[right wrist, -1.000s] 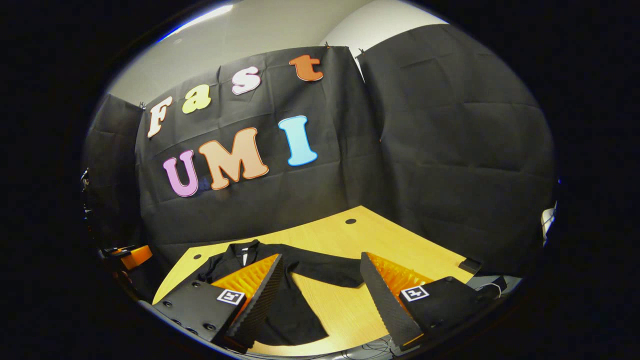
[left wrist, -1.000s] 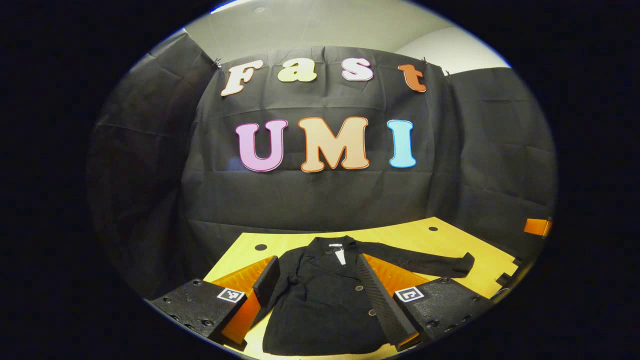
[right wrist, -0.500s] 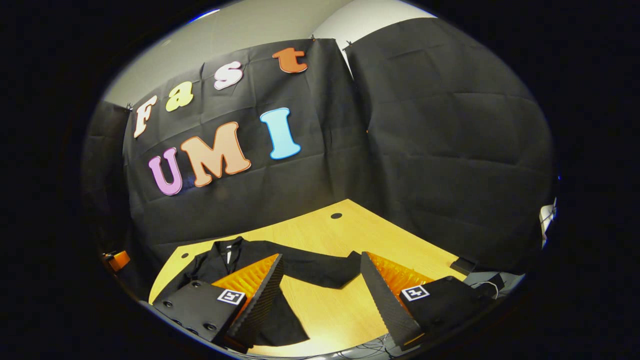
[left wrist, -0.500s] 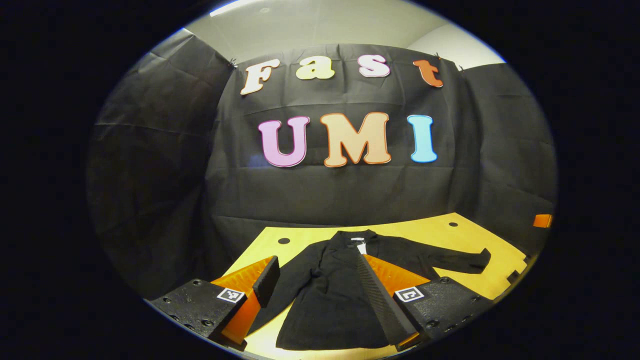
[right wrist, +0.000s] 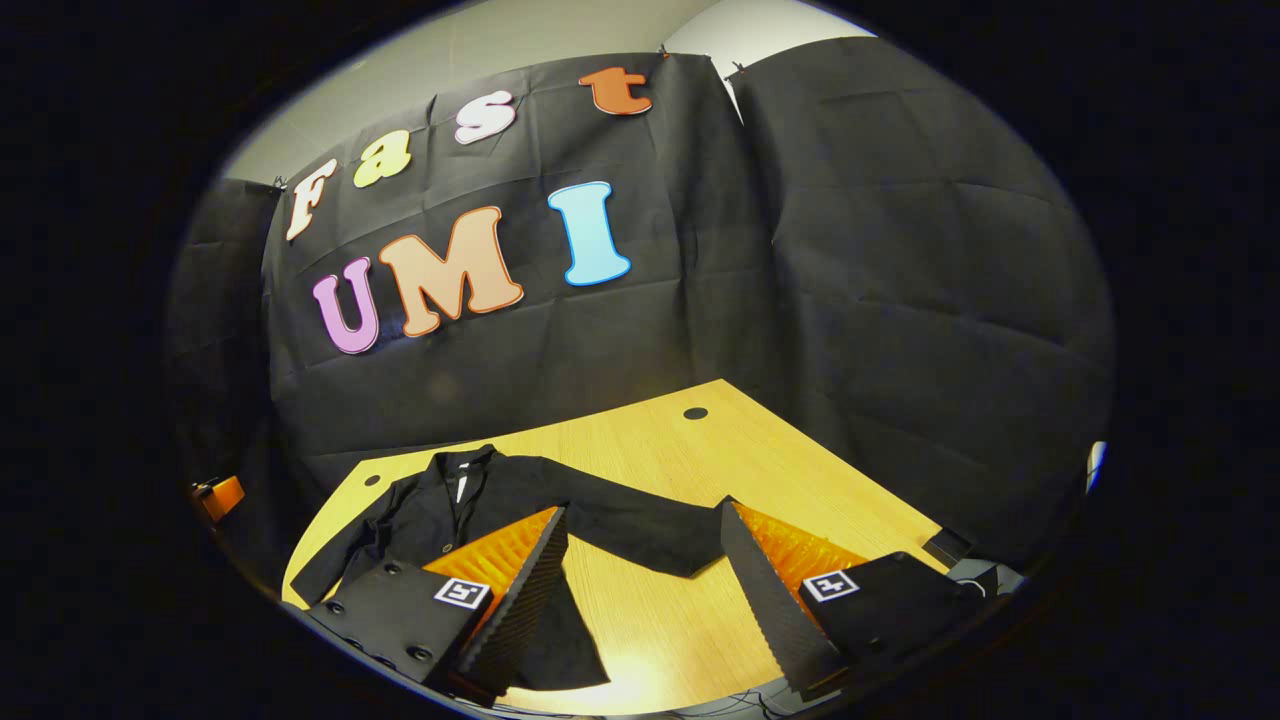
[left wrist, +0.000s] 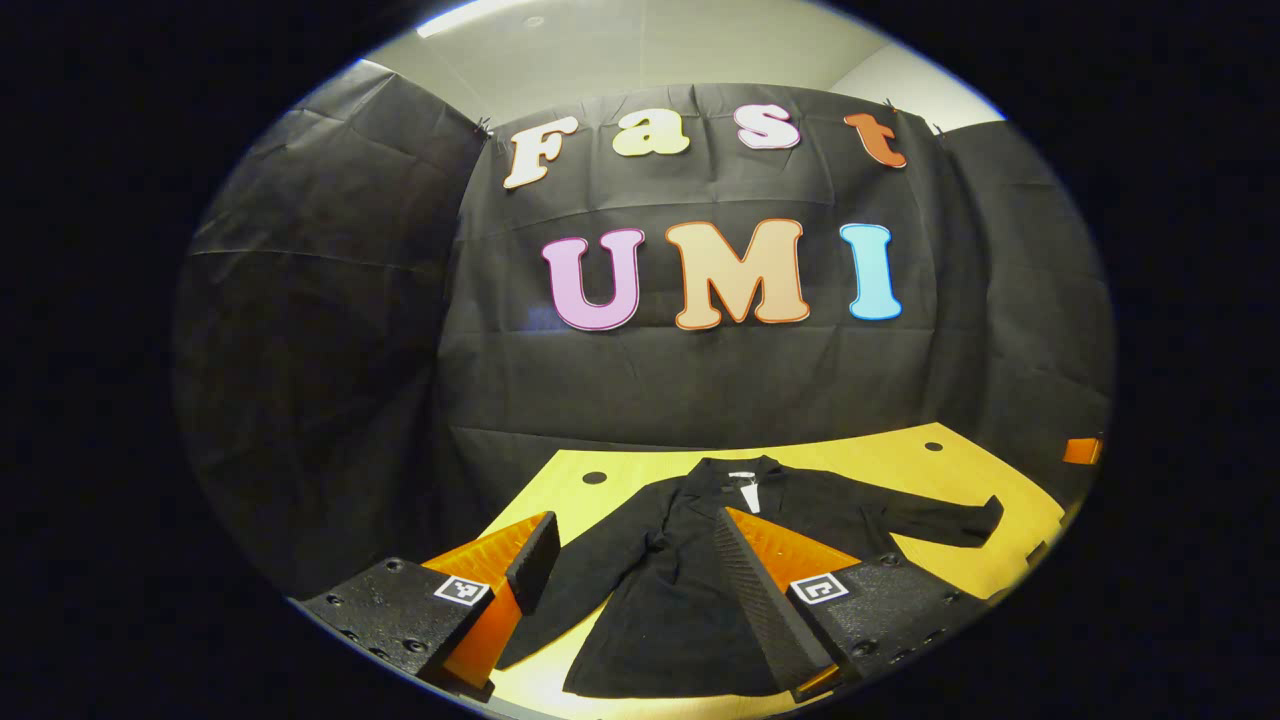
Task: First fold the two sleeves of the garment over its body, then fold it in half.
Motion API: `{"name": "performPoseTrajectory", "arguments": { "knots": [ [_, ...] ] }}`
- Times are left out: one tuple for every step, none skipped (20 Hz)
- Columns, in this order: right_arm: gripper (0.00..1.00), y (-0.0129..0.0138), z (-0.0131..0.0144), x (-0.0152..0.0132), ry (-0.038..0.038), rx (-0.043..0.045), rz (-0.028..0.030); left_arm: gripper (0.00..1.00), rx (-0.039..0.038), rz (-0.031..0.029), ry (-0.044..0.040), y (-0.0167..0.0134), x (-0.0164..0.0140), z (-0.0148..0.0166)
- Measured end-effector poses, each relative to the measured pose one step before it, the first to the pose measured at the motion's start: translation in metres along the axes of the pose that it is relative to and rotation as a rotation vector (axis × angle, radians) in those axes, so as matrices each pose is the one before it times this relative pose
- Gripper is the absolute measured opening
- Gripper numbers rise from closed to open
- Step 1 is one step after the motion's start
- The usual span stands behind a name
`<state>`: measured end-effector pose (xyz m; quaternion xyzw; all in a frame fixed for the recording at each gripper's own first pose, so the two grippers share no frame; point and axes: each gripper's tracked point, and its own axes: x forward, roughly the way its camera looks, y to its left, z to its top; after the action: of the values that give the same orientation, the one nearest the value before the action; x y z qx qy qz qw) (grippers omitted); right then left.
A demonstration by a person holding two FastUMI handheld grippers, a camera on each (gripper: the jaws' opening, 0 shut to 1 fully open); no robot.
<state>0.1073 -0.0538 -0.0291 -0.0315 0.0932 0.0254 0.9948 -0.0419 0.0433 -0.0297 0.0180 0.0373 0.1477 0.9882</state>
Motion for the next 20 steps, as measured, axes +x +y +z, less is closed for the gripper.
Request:
{"name": "performPoseTrajectory", "arguments": {
  "knots": [
    [0.97, -0.00005, 0.00164, 0.00261, 0.00321, -0.00091, 0.00262, 0.93, -0.00172, 0.00369, 0.00308, -0.00024, 0.00044, -0.00103],
    [0.97, -0.00005, 0.001, 0.0021, 0.00106, -0.00159, 0.00198, 0.93, -0.00011, 0.00308, 0.00187, -0.00001, 0.00053, 0.00027],
    [0.97, -0.00006, 0.00117, 0.00177, 0.00125, -0.00184, 0.00172, 0.93, 0.00085, 0.00374, 0.00233, 0.00063, 0.0007, -0.00057],
    [0.97, -0.00015, 0.00015, 0.00126, 0.00023, -0.00276, 0.00119, 0.93, 0.00106, 0.00203, 0.00148, 0.00047, -0.00086, -0.00146],
    [0.97, -0.00058, 0.0011, 0.00157, 0.00069, -0.00264, -0.00064, 0.93, 0.00196, 0.00323, 0.00133, 0.00046, 0.00023, -0.00058],
    [0.97, -0.00082, -0.00021, 0.00189, 0.00155, -0.00138, -0.00017, 0.93, 0.00153, 0.00467, 0.00097, 0.00097, 0.00093, -0.00037],
    [0.97, -0.0005, 0.00004, 0.00164, 0.00186, -0.00028, -0.00075, 0.93, -0.00011, 0.00415, 0.00232, 0.00135, -0.00078, -0.00068],
    [0.97, -0.00033, -0.0001, 0.00013, 0.00075, 0.00077, -0.00082, 0.93, -0.00141, 0.00363, 0.00178, 0.0013, -0.00008, -0.00075],
    [0.97, -0.0002, 0.00025, 0.00107, -0.00016, -0.0001, -0.00038, 0.93, -0.0017, 0.00311, 0.00117, 0.00112, -0.00016, -0.00023],
    [0.97, -0.0007, -0.00173, 0.00154, 0.00191, -0.00077, -0.00132, 0.93, -0.00006, 0.00407, 0.0029, 0.00076, 0.00025, -0.00187],
    [0.97, -0.00025, -0.00097, 0.00118, 0.00324, -0.00013, -0.00047, 0.93, 0.00041, 0.00359, 0.00305, 0.00052, 0.00013, -0.00194],
    [0.97, -0.00018, -0.00139, 0.00158, 0.00441, -0.00053, 0.00136, 0.93, -0.00036, 0.00285, 0.00385, 0.0008, 0.00082, -0.00185],
    [0.97, -0.0008, -0.00113, 0.00285, 0.00552, -0.00263, -0.00006, 0.93, -0.00109, 0.00231, 0.00345, 0.00076, -0.00069, -0.00165],
    [0.92, -0.00141, -0.00253, 0.00431, 0.01071, -0.00541, -0.00121, 0.93, -0.00078, 0.00202, 0.00214, 0.00017, -0.00061, -0.0015],
    [0.97, -0.00135, -0.00215, 0.0068, 0.01126, -0.01101, -0.0003, 0.93, 0.00022, 0.00347, 0.00403, 0.00126, -0.00045, -0.00086],
    [0.97, -0.00313, -0.00156, 0.00823, 0.00928, -0.0152, -0.00337, 0.93, 0.00123, 0.00438, 0.00269, 0.00105, 0.00014, -0.00153],
    [0.97, -0.00261, -0.00079, 0.00934, 0.01164, -0.01689, -0.00024, 0.93, 0.00174, 0.00728, -0.00133, 0.00206, -0.00111, 0.00016],
    [0.97, -0.00259, -0.00274, 0.01079, 0.012, -0.01516, 0.0014, 0.93, 0.00223, 0.0108, -0.0017, 0.00297, -0.00054, -0.00038],
    [0.98, -0.00327, -0.00161, 0.01156, 0.01676, -0.01189, 0.00219, 0.93, 0.00207, 0.01193, 0.00075, 0.00322, -0.00142, -0.00088],
    [0.98, -0.00243, -0.00257, 0.01146, 0.01534, -0.00789, 0.00428, 0.93, 0.0009, 0.01231, 0.0012, 0.00169, -0.0019, -0.00161]
  ]
}}
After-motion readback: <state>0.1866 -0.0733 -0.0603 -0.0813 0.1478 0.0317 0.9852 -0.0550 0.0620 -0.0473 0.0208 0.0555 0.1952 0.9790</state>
